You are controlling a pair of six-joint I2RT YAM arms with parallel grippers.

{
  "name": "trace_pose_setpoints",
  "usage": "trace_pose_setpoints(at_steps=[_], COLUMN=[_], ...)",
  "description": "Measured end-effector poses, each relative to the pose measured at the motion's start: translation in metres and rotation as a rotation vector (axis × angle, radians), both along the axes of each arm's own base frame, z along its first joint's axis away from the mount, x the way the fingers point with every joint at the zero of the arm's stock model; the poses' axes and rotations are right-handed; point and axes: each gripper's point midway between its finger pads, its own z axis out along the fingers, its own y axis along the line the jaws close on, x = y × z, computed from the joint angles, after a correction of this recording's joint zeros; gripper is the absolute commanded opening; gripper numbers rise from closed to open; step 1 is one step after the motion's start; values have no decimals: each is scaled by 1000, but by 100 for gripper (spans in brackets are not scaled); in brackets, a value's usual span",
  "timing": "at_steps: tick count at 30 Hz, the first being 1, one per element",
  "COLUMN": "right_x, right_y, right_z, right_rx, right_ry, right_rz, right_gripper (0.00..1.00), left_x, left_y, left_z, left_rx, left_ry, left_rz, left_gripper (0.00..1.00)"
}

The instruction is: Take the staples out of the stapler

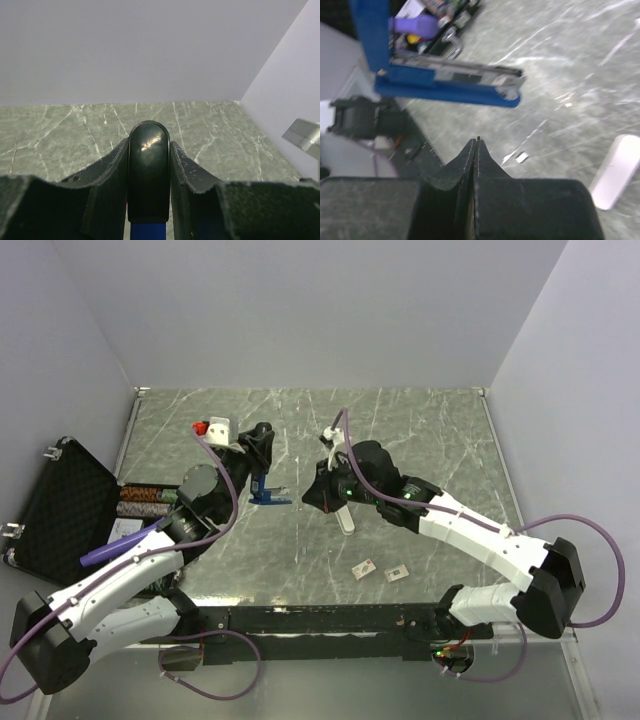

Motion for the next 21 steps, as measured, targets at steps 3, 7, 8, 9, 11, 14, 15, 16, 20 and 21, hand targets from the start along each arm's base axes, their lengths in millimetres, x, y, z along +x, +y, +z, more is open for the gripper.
trace_pose_setpoints(at_steps=[3,7,8,9,11,14,15,16,20,21], right_x=[-14,-32,-36,-39,-42,-41,-41,-40,-38,-38], right_y=[7,21,25,29,34,39,40,40,43,45], right_z=[-4,-14,-18,-23,-33,-47,-50,-52,-50,-51], right_rx=[9,6,5,6,5,-1,-2,1,20,24], right_ry=[39,91,108,124,159,204,214,218,220,224], right_rz=[50,116,127,137,145,133,128,125,116,116], right_gripper=[0,0,0,0,0,0,0,0,0,0], left_x=[-1,-2,-2,-3,-4,-7,-8,-9,-16,-17], left_y=[1,2,2,3,4,5,6,6,10,10], left_z=[0,5,7,7,9,12,12,12,14,15], left_rx=[7,5,4,3,1,-5,-5,-4,-10,-14], left_ry=[6,4,2,2,0,-2,-2,0,5,4], left_rz=[1,1,1,1,0,-3,-6,-9,-18,-21], left_gripper=[1,1,1,1,1,1,1,1,1,1])
